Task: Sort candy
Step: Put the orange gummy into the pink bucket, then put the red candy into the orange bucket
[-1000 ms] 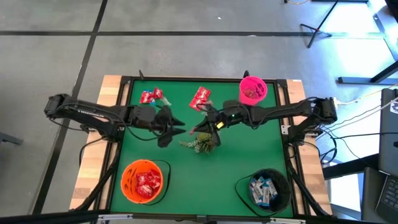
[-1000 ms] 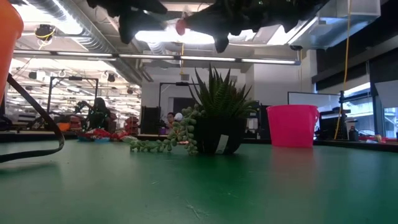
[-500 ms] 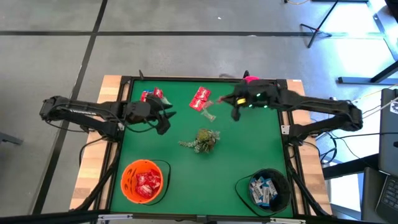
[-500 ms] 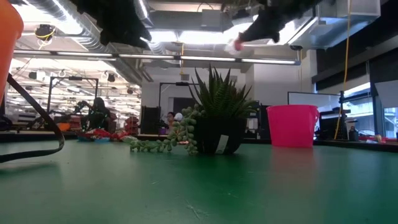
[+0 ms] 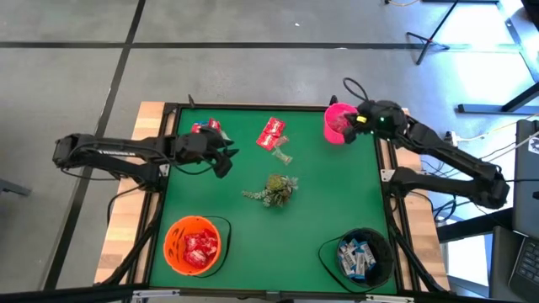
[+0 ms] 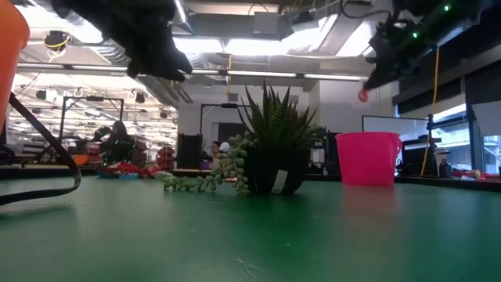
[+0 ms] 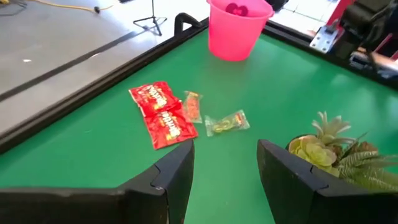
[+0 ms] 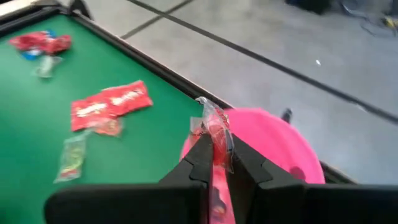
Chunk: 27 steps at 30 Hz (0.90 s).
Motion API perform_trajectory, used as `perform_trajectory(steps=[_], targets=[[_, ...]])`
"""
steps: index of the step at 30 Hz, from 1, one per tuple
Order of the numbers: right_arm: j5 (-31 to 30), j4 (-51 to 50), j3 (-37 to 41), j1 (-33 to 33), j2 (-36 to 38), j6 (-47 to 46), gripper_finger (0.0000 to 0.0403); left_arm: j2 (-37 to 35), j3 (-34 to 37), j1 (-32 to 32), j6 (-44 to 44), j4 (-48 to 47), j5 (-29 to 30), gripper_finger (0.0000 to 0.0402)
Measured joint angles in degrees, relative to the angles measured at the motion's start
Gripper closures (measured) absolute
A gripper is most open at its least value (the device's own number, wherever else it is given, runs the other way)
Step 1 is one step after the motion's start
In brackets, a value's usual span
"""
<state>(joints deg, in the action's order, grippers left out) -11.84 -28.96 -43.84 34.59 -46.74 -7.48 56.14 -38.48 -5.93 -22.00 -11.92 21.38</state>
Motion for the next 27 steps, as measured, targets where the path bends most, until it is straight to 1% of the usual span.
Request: perform_trajectory(steps=[5, 8, 11, 16, 19, 22, 25, 27], targets=[[0.3, -0.4, 1.8, 4.6, 1.0, -2.0, 0.0374, 0.0, 3.5, -3.0, -0.6, 7.8, -4.1, 0.0236], [0.3, -0.9, 1.8, 6.3, 0.8, -1.5, 0.0360, 0.0, 4.3, -3.7, -2.5, 8.4, -4.4, 0.0236], [0.3, -0.8, 1.8, 7.2, 0.7, -1.3, 0.0326, 0.0, 4.3, -4.2, -4.3, 8.4, -4.6, 0.0236], [0.3, -0.5, 1.8, 7.1, 0.7, -0.9, 0.0261, 0.0, 4.3, -4.3, -4.7, 8.2, -4.3, 0.0236], [0.5, -0.2, 1.8, 7.1, 0.8, -0.7, 0.0235, 0.0, 4.3, -4.8, -4.9, 8.2, -4.2, 0.0236], [4.2, 2.5, 1.8, 7.1, 0.8, 0.2, 0.0222, 0.0, 4.3, -5.9, -5.0, 8.0, -4.1, 0.0236], [10.1, 7.1, 1.8, 7.1, 0.8, 0.3, 0.0219, 0.0, 4.3, -7.5, -5.1, 7.5, -4.4, 0.0236], [14.2, 9.8, 1.8, 7.0, 0.8, 0.1, 0.0219, 0.0, 4.3, -9.2, -6.2, 5.5, -4.5, 0.0236]])
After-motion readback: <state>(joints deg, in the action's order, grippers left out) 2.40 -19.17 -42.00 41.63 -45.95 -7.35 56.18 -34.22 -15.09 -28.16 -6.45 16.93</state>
